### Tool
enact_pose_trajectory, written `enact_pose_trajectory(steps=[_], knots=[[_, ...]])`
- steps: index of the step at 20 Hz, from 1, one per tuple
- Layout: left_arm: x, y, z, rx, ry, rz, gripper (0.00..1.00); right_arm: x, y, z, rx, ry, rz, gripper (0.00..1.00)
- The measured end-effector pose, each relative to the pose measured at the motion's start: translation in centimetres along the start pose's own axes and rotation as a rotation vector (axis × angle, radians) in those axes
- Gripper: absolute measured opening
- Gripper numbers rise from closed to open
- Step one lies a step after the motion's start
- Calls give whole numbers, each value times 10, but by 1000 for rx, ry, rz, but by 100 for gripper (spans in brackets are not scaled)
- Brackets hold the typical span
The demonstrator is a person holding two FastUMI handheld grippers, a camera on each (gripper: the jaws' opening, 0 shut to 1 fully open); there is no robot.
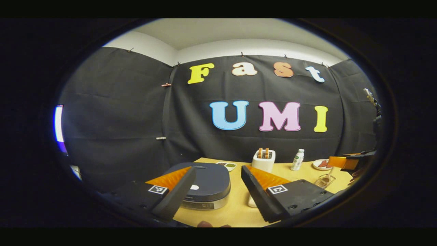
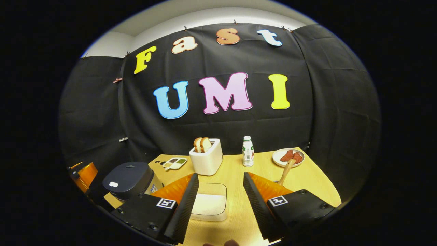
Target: Close the left gripper, press the button to open the rice cooker; take a wooden spoon from the chopstick holder with the right hand, scoop a spoonful of rice and pour it into the rice cooker, then put the wooden spoon back into the chopstick holder.
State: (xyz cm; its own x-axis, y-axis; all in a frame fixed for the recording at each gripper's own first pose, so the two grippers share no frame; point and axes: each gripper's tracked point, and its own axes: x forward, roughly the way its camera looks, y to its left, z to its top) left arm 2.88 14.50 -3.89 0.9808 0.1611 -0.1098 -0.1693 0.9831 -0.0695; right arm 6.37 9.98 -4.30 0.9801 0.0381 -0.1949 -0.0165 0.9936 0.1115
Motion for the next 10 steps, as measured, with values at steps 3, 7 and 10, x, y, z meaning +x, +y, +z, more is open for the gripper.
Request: enact_pose_trajectory(steps=[3,7,10], knots=[[-9,-11,5,-1,-4,-15,92,-5,-8,-1,6,8,-9,83],[-17,-19,9,-18,-4,-22,94,-9,-11,-2,-4,13,-10,83],[-21,-20,9,-23,-3,-23,94,-10,-6,-1,-15,17,1,83]])
